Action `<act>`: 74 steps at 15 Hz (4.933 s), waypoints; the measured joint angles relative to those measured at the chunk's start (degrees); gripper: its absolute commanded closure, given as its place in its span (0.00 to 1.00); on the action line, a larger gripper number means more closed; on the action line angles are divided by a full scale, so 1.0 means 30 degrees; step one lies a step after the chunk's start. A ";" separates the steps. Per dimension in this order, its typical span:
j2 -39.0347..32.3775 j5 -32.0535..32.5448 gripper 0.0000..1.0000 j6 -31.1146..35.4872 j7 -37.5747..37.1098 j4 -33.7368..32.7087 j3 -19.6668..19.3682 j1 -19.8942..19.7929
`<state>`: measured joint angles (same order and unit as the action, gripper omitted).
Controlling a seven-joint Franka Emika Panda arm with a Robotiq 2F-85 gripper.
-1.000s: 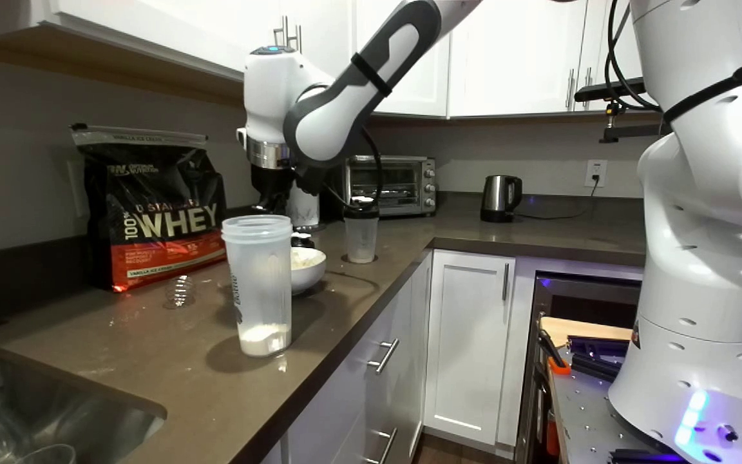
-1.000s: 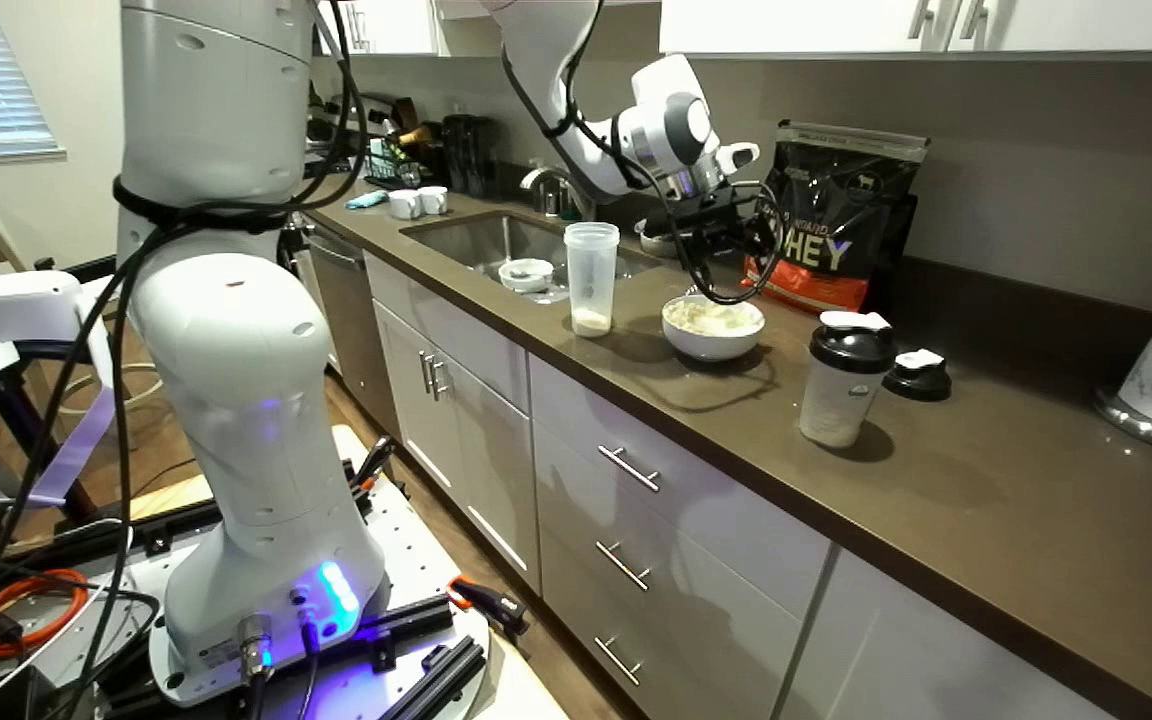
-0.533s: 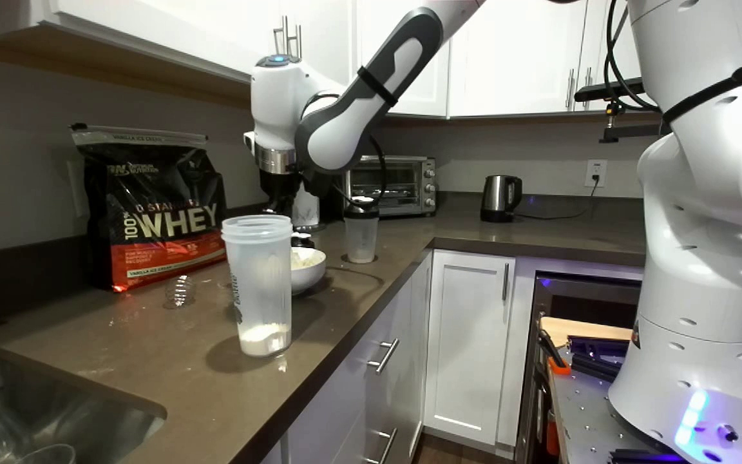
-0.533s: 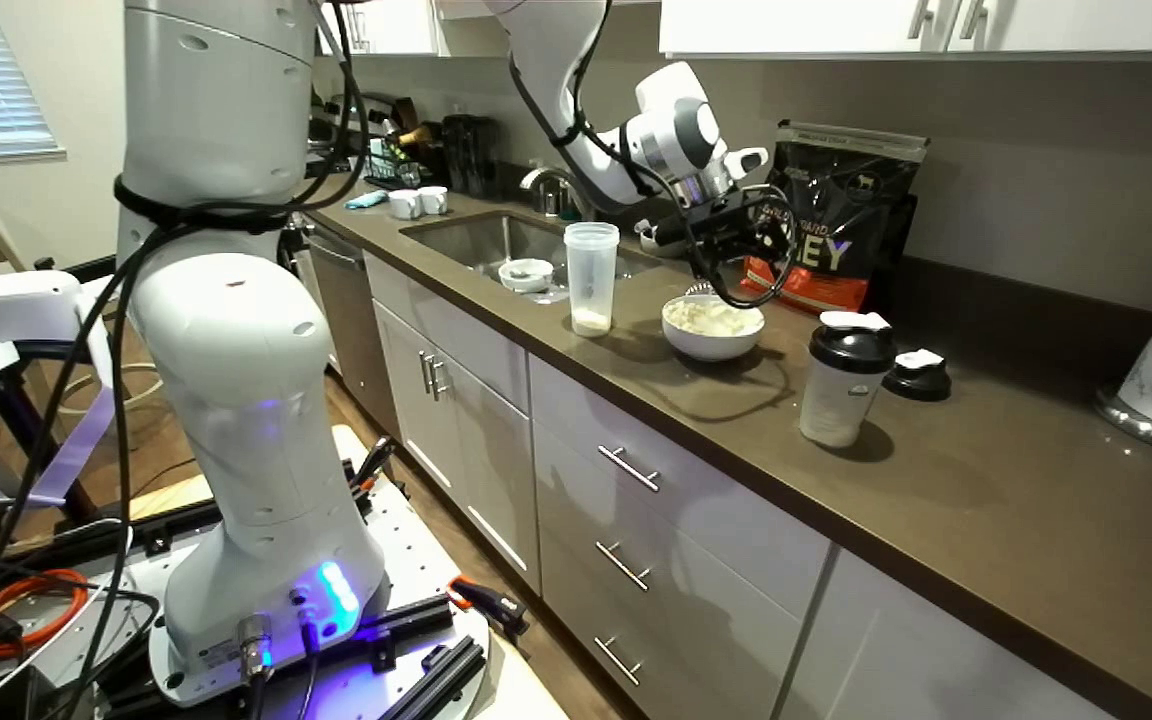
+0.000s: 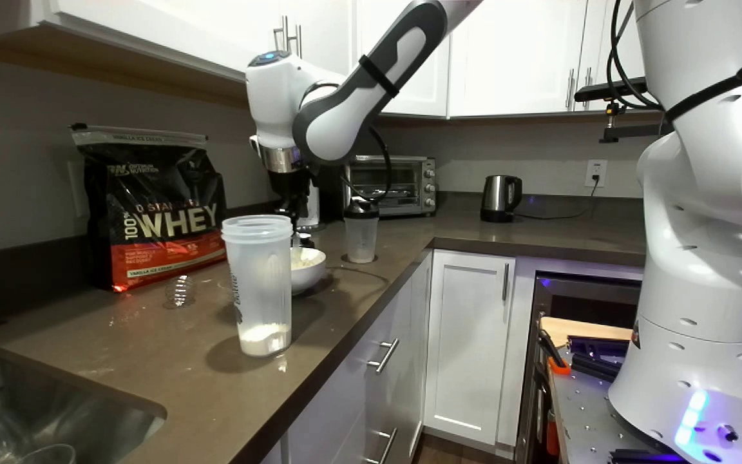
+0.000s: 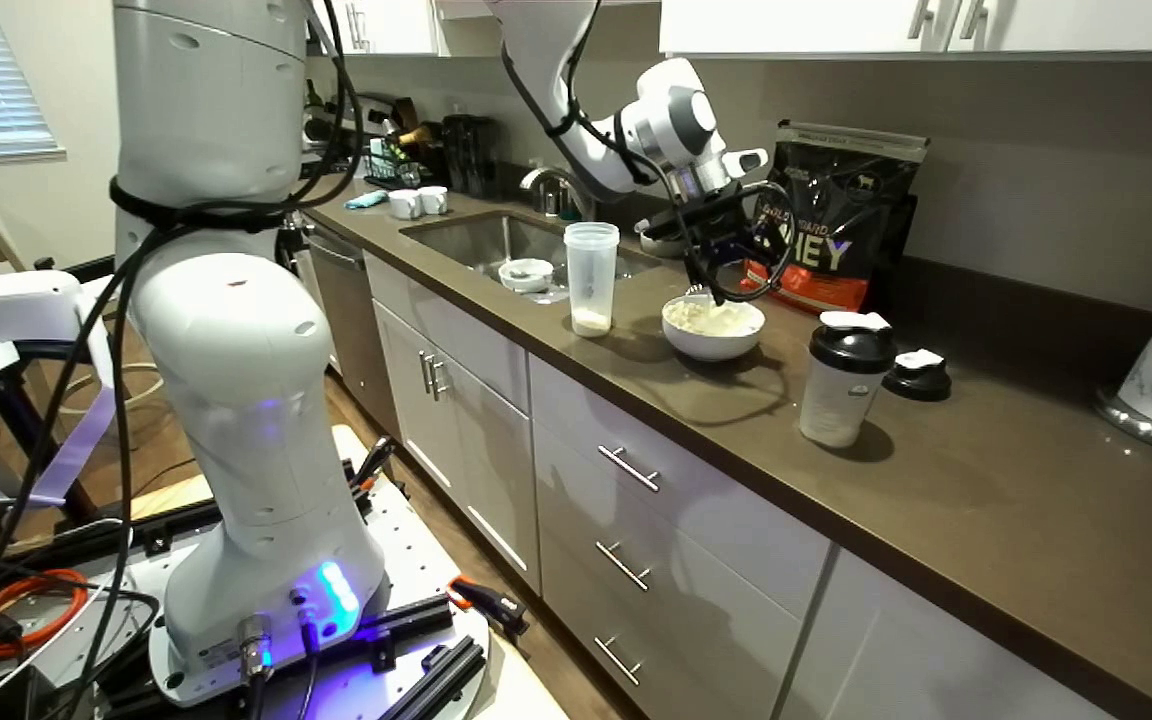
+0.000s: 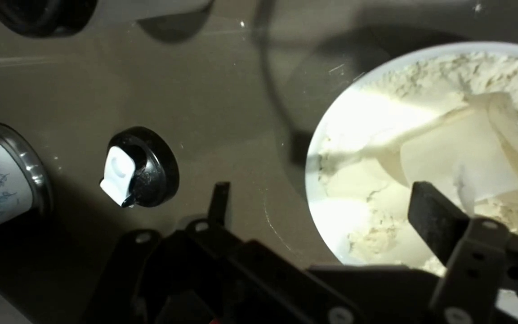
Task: Take a scoop of whey from the bowl and put it in the shaker bottle
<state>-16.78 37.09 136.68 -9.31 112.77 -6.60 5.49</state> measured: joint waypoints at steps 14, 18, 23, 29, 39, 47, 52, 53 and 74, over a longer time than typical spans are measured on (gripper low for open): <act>0.0305 -0.0166 0.00 -0.0212 -0.0004 0.0280 0.0620 -0.0052; 0.0356 -0.0166 0.00 -0.1098 -0.0004 0.0280 0.0564 -0.0076; 0.0560 -0.0715 0.00 -0.2020 0.0074 0.0274 0.0618 -0.0114; 0.0731 -0.3407 0.30 -0.3038 0.1589 0.0145 0.0950 -0.0331; 0.0674 -0.5277 0.41 -0.3131 0.5840 0.0009 0.1491 -0.0792; 0.0444 -0.5469 0.56 -0.3178 0.7837 -0.0067 0.1548 -0.0861; -0.0068 -0.5478 0.65 -0.3624 0.8655 -0.0794 0.1696 -0.1012; -0.0201 -0.5478 0.68 -0.3725 0.8781 -0.0972 0.1725 -0.1021; -0.1063 -0.5446 1.00 -0.5051 0.9293 -0.1975 0.1915 -0.1067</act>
<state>-19.97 20.75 121.53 18.57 106.85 -0.85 2.29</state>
